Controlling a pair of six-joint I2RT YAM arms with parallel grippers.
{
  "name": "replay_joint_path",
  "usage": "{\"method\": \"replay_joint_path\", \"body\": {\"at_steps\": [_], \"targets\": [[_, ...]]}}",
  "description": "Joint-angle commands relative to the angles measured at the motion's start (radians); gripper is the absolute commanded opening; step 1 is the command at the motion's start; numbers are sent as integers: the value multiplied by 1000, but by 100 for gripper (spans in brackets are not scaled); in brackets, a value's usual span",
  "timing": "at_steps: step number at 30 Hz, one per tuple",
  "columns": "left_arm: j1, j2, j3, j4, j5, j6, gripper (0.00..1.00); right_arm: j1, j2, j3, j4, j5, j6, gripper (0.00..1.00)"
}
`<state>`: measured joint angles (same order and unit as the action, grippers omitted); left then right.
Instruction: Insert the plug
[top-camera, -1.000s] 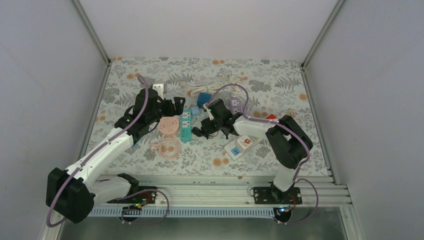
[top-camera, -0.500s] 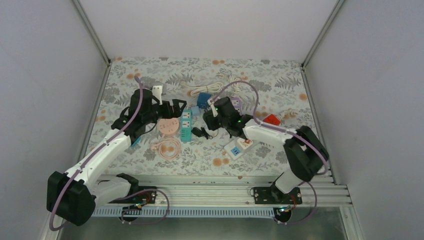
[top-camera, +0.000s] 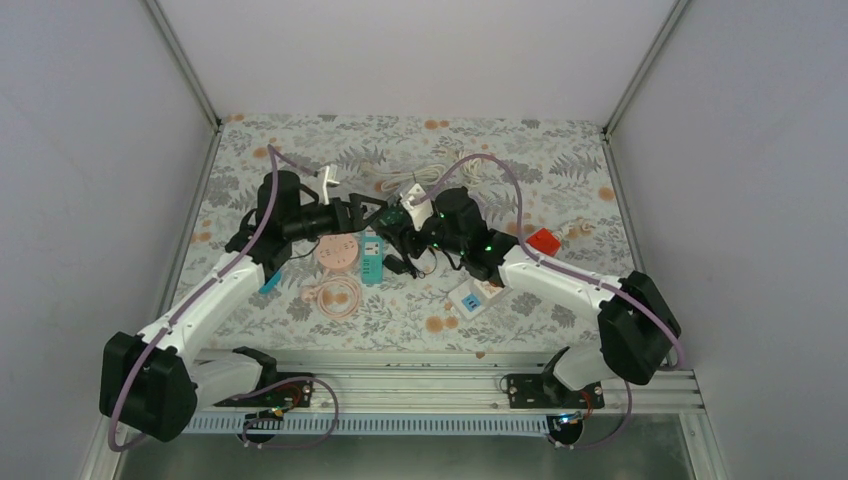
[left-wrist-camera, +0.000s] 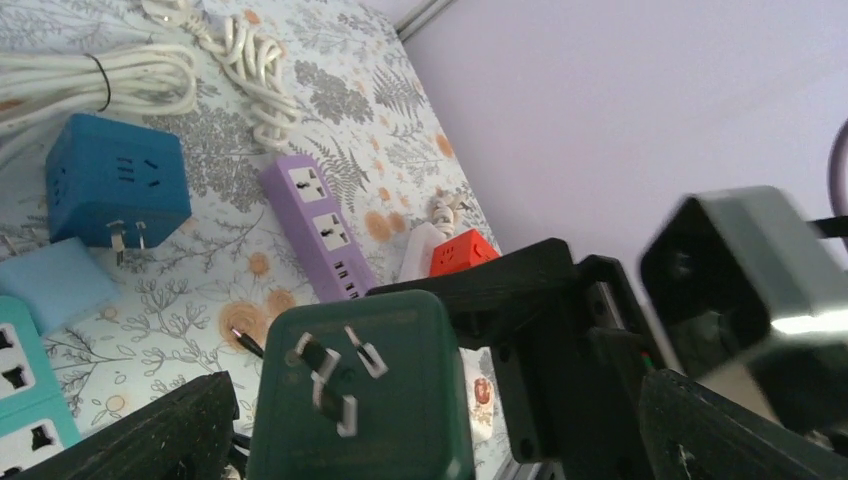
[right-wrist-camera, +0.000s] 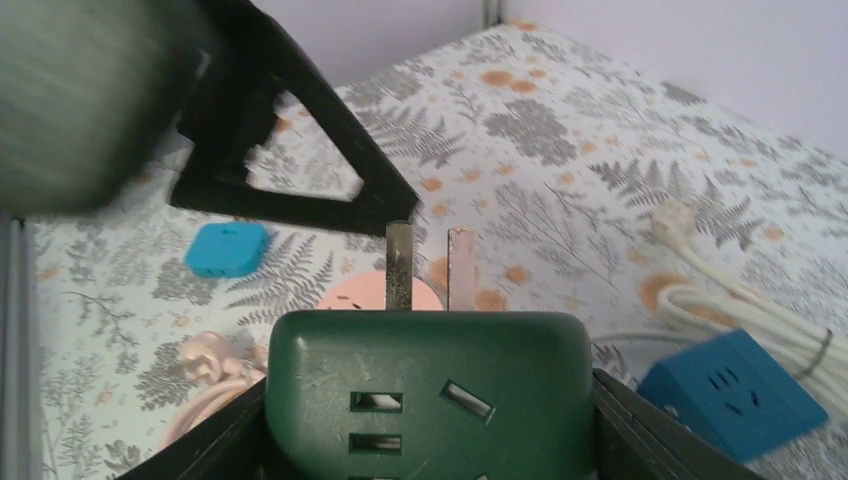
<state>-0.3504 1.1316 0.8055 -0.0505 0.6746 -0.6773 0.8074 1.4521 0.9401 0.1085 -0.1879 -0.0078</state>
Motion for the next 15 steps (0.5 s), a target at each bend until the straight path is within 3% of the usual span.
{"method": "replay_joint_path", "body": {"at_steps": [1, 6, 13, 15], "targets": [[5, 28, -7, 11, 24, -62, 100, 18, -8, 40, 141, -60, -48, 62], [8, 37, -7, -18, -10, -68, 100, 18, -24, 20, 192, -78, -58, 62], [14, 65, -7, 14, 132, -89, 99, 18, -24, 18, 224, -93, -74, 62], [19, 63, -12, 1, 142, -87, 93, 19, -24, 26, 228, -95, -73, 62]]}}
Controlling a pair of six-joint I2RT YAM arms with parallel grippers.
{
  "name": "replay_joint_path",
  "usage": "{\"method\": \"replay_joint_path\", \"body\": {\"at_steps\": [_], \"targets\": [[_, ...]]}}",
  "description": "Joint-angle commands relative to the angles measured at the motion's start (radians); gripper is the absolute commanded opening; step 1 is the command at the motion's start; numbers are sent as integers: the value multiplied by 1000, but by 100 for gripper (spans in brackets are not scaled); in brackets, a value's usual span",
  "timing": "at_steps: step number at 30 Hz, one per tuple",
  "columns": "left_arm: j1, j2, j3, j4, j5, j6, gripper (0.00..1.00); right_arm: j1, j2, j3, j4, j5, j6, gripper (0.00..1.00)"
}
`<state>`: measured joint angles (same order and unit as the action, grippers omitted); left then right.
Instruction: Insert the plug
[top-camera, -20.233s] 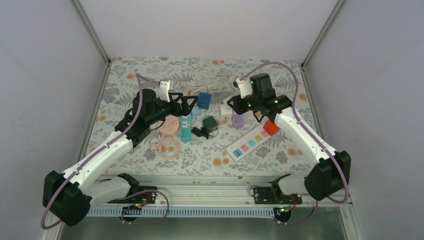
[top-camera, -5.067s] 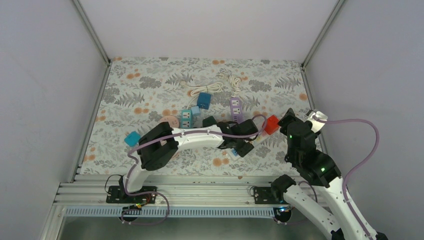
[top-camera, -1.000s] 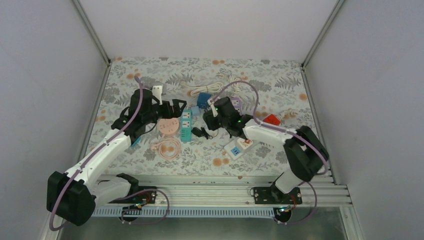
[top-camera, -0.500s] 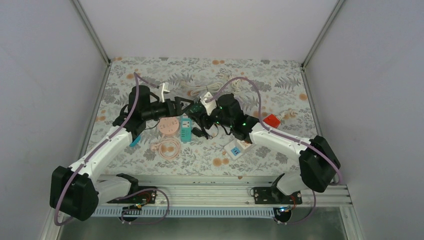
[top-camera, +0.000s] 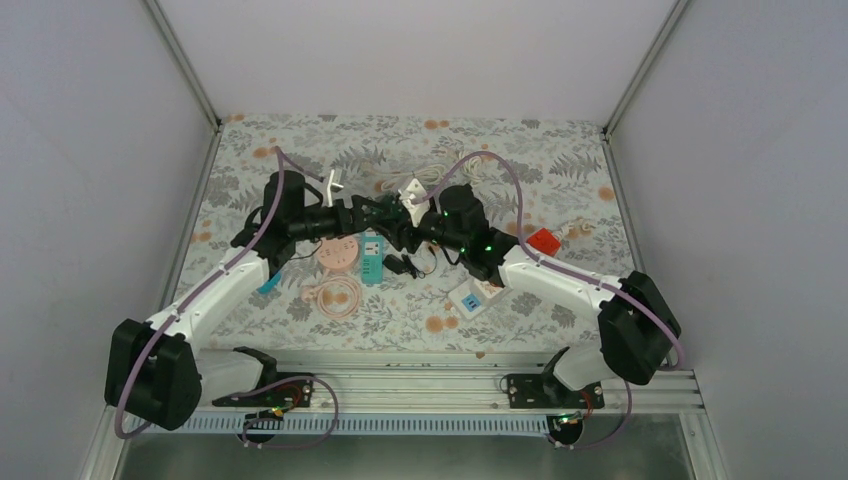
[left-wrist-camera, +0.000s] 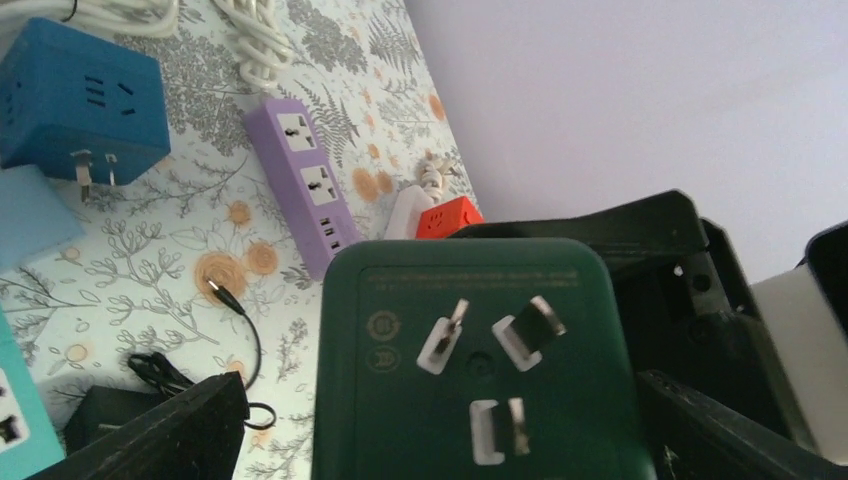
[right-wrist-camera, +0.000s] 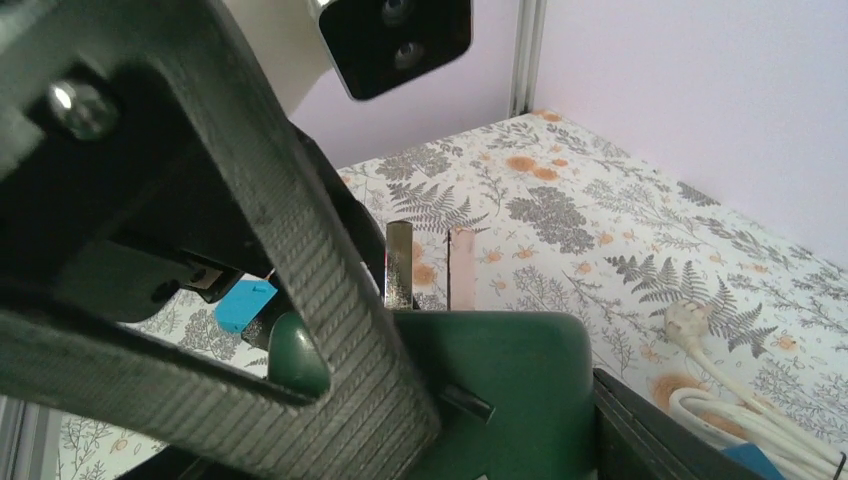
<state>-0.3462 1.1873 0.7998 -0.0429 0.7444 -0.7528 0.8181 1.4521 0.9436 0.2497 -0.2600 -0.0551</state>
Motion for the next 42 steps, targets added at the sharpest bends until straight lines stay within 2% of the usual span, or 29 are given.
{"method": "replay_joint_path", "body": {"at_steps": [1, 6, 8, 11, 14, 17, 21, 27, 29, 34, 38, 40, 42], "targets": [[17, 4, -12, 2, 79, -22, 89, 8, -23, 21, 92, -25, -26, 62], [17, -2, -18, 42, 110, -64, 70, 8, -19, 20, 104, -37, -29, 61], [18, -2, -22, 58, 127, -80, 59, 8, -24, 20, 102, -46, -27, 63], [17, -9, -32, 91, 154, -120, 54, 9, -28, 51, 45, -94, -13, 67], [17, -29, -33, 145, 194, -188, 54, 9, -44, 53, 33, -113, 2, 84], [17, -42, -11, 180, 247, -274, 53, 9, -109, -39, 170, -83, 10, 99], [17, -63, -11, 342, 321, -501, 53, 8, -190, -141, 361, -89, 14, 100], [17, -76, -32, 691, 344, -869, 53, 8, -184, -154, 527, -73, 1, 98], [18, -74, -16, 744, 335, -922, 53, 8, -165, -155, 583, -61, -2, 98], [17, -73, -2, 759, 314, -961, 53, 8, -129, -214, 833, -47, -2, 95], [16, -65, -43, 919, 286, -1083, 53, 8, -86, -183, 877, -70, -27, 85], [15, -65, -64, 1014, 265, -1151, 53, 8, -62, -162, 882, -79, -36, 84], [13, -72, -62, 1020, 264, -1157, 53, 8, -37, -143, 897, -94, -41, 82]]}}
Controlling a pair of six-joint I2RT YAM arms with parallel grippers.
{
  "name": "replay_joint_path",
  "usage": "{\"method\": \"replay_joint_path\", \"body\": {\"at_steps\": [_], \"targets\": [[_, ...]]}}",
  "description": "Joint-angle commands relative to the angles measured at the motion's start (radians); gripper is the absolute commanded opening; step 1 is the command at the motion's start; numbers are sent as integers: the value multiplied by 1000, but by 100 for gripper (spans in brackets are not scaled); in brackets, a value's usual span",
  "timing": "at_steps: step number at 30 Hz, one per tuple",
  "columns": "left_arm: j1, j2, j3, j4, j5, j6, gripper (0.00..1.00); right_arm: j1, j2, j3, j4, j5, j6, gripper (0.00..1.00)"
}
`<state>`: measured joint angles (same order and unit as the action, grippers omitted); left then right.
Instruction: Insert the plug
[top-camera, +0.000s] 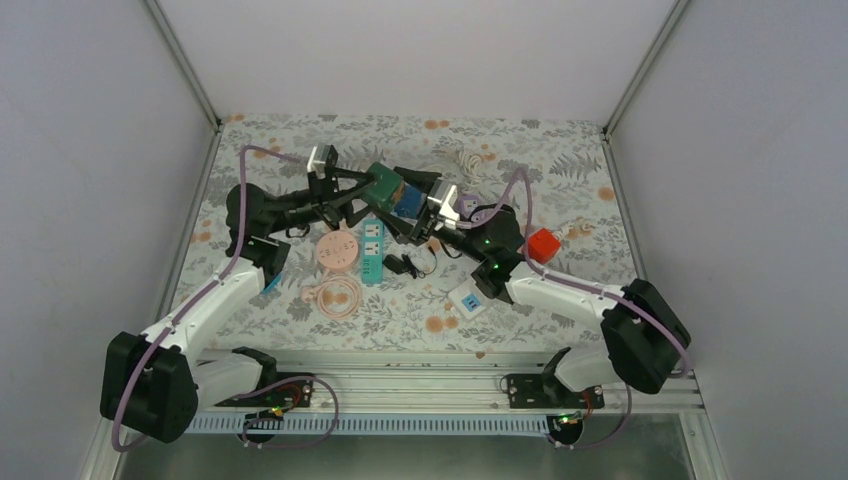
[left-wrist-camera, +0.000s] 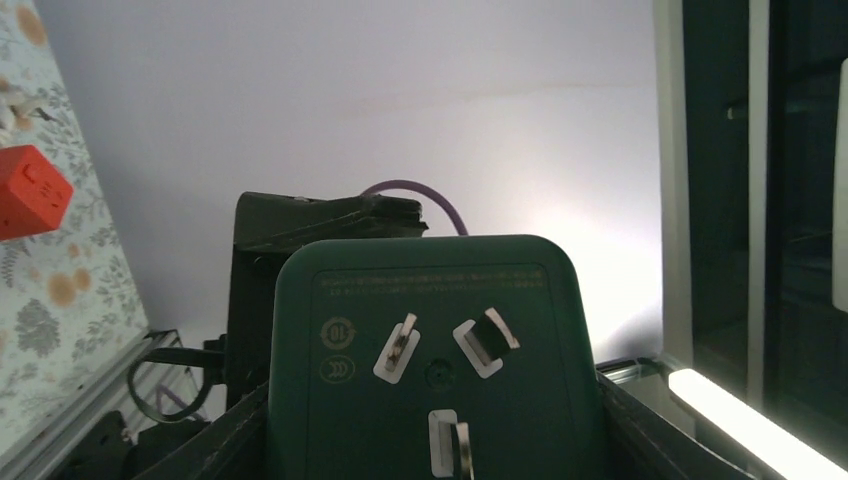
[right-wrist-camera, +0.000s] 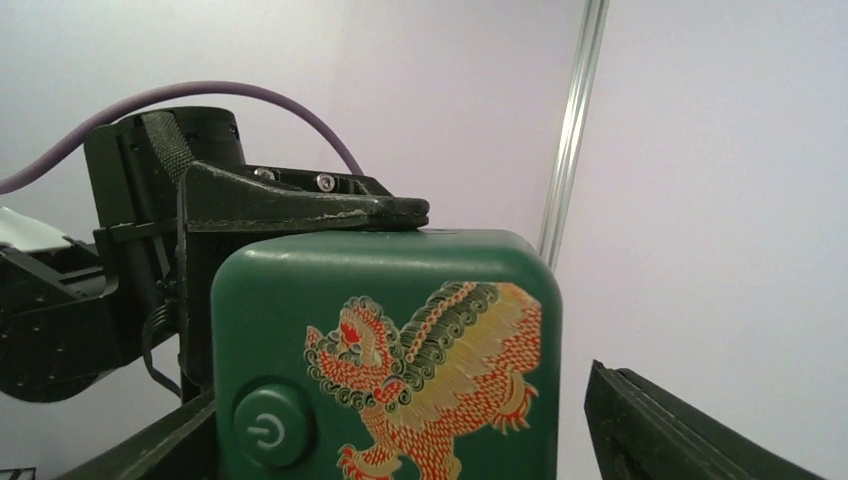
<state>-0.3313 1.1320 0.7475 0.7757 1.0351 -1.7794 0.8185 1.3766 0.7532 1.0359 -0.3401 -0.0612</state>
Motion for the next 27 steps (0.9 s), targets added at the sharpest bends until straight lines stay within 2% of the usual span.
{"method": "replay_joint_path", "body": {"at_steps": [1, 4, 8, 10, 12, 15, 17, 19, 21, 23, 27], "targets": [[-2, -21, -10, 193, -27, -127, 53, 8, 49, 55, 120, -25, -35, 79], [-3, -26, -12, 165, -22, -118, 53, 8, 63, 75, 137, -52, -36, 74], [-2, -31, -25, 164, -21, -127, 53, 8, 66, 102, 100, -78, -33, 81], [-2, -32, -26, 161, -21, -127, 53, 8, 64, 124, 49, -82, -35, 81], [-2, -31, -30, 168, -22, -134, 53, 8, 65, 128, 43, -74, -34, 74], [-2, -25, -44, 235, -34, -168, 54, 8, 64, 140, 3, -33, -24, 55], [-2, -22, -49, 251, -33, -167, 65, 8, 55, 145, -31, 2, -12, 48], [-1, -23, -55, 239, -28, -139, 78, 7, 40, 140, -58, 52, 5, 47], [2, -27, -57, 173, -24, -56, 90, 8, 15, 157, -171, 114, 25, 47], [16, -37, -39, 17, -15, 94, 99, -2, -6, 207, -349, 221, 77, 46], [73, -49, 24, -411, -46, 508, 100, -74, -35, 277, -690, 301, 188, 44]]}}
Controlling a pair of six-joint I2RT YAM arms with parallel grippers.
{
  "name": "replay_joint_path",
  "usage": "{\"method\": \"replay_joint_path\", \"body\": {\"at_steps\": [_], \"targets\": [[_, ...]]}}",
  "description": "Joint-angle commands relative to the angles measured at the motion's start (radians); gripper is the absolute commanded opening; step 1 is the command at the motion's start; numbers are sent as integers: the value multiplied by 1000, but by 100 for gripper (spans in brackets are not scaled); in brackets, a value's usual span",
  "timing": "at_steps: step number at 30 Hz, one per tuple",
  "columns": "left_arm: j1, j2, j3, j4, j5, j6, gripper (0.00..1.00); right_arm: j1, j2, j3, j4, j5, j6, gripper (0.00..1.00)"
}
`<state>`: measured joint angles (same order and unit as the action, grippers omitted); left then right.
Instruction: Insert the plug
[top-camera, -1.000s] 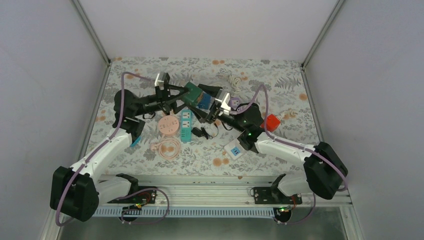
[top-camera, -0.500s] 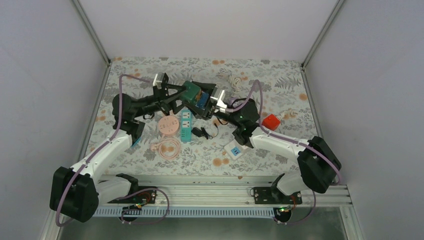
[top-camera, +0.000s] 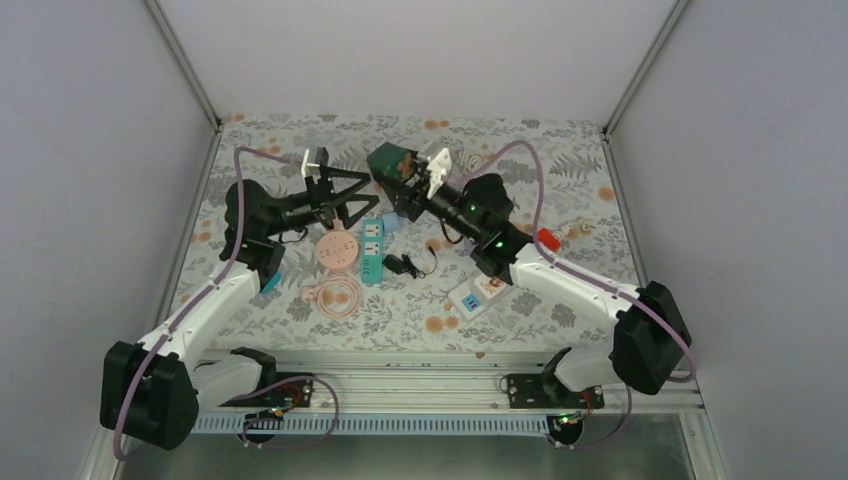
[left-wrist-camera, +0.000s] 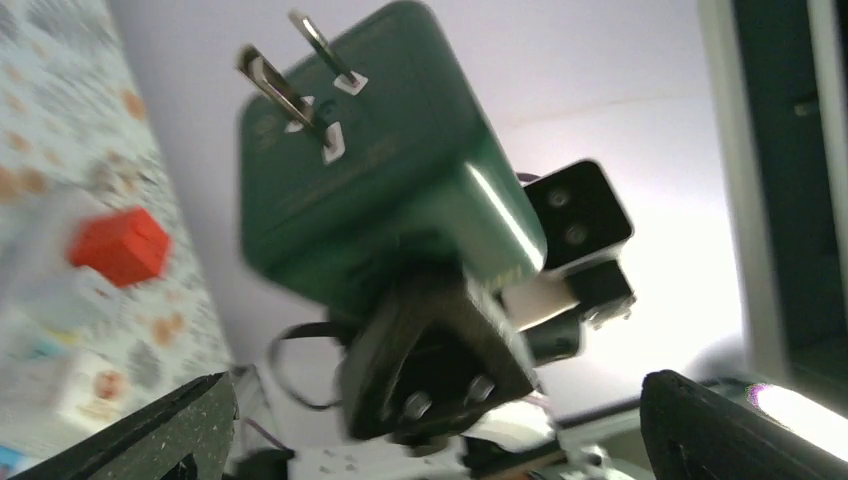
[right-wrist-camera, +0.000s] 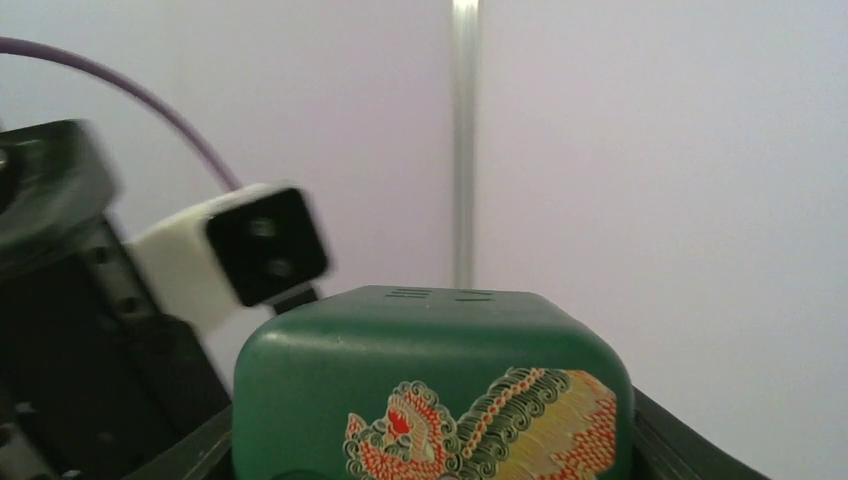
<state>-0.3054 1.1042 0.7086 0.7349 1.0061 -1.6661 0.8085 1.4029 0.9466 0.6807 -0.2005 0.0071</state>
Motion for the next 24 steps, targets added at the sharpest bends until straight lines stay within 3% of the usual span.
{"method": "replay_joint_path", "body": {"at_steps": [1, 5, 10, 17, 24], "targets": [[69, -23, 82, -498, -35, 515, 100, -86, -68, 101, -413, 169, 140, 44], [156, -9, 138, -765, -66, 818, 100, -169, -81, 160, -733, 220, 211, 47], [243, 38, 205, -1004, -189, 1113, 100, -312, -65, 178, -958, 214, 269, 50], [269, 62, 230, -1049, -245, 1212, 100, -401, 120, 286, -1112, 271, 248, 49], [279, 93, 205, -1047, -317, 1294, 100, -459, 336, 450, -1214, 182, 221, 44]]}}
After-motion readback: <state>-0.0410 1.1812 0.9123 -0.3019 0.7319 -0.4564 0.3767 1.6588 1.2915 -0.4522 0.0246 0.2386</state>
